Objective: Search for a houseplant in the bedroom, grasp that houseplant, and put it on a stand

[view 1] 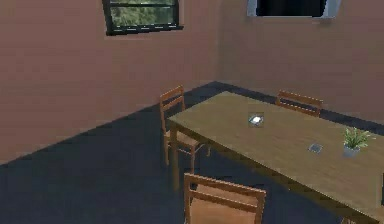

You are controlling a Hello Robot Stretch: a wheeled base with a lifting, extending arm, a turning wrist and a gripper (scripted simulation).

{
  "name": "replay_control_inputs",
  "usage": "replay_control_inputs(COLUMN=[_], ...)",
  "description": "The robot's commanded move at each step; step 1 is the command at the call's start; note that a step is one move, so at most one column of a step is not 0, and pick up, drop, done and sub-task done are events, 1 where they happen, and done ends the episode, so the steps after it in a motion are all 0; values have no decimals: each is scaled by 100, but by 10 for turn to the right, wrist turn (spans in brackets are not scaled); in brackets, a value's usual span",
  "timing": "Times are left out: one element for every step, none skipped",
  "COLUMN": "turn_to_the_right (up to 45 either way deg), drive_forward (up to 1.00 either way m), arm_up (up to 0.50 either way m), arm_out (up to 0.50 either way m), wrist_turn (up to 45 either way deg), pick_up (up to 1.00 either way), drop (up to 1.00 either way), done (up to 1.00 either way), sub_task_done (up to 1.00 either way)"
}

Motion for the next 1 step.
replay_control_inputs(turn_to_the_right=[450], drive_forward=[0], arm_up=[0], arm_out=[0], wrist_turn=[0], pick_up=[0], drop=[0], done=[0], sub_task_done=[0])
